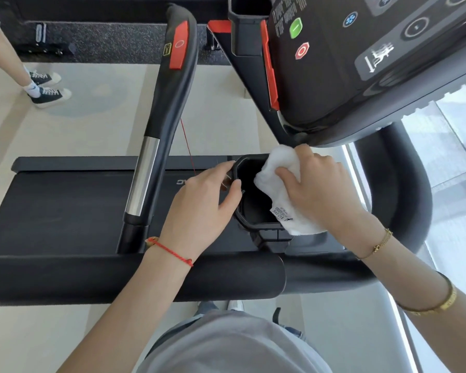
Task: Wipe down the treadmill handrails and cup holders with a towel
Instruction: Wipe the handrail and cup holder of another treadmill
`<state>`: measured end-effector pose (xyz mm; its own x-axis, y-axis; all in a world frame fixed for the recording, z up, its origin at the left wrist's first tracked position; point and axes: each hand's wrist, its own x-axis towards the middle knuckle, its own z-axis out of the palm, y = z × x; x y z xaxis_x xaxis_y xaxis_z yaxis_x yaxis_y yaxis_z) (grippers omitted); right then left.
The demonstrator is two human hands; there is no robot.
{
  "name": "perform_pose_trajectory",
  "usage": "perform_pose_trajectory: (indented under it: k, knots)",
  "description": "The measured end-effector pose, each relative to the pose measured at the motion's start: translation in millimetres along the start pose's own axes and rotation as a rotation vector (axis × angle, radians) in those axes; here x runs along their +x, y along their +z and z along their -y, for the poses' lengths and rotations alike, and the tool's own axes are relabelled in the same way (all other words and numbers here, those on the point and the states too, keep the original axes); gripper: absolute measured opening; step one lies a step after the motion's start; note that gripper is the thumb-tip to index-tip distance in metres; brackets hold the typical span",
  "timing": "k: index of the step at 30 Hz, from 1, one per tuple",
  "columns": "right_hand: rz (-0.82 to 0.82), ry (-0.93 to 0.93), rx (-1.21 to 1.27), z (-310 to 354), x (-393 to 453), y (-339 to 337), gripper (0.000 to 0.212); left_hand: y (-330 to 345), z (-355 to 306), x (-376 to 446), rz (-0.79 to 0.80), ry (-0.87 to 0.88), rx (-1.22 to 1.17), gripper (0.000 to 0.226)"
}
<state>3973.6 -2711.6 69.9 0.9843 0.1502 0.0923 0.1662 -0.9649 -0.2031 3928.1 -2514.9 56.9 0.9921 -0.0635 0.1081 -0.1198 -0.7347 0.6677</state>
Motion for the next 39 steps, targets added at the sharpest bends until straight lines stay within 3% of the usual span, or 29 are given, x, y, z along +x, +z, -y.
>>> perform_pose_trajectory:
  k: [7,11,15,18,26,31,34,39]
  knots:
    - [0.156,0.230,0.187,0,-36,-6,0.040,0,0,-1,0.005,0.031,0.000,0.040]
    - [0.218,0.268,0.235,-1,-37,-9,0.040,0,1,-1,0.015,0.028,-0.004,0.041]
    - [0.163,0.176,0.172,2,-28,-8,0.033,0,0,-1,0.008,0.022,-0.003,0.041]
    - [0.138,0.050,0.101,3,-17,-9,0.049,0,0,-1,0.007,0.021,-0.012,0.040]
    - [0.019,-0.387,-0.321,7,19,0,0.030,2,-1,-2,-0.004,0.022,-0.027,0.039]
    - [0.037,-0.626,-0.321,19,37,3,0.029,2,-1,-2,0.000,0.006,-0.034,0.039]
    - [0.038,-0.615,-0.322,18,38,2,0.031,1,0,-1,0.002,-0.007,-0.033,0.045]
    - [0.037,-0.437,-0.313,5,18,1,0.044,0,0,-2,0.002,0.002,-0.052,0.047]
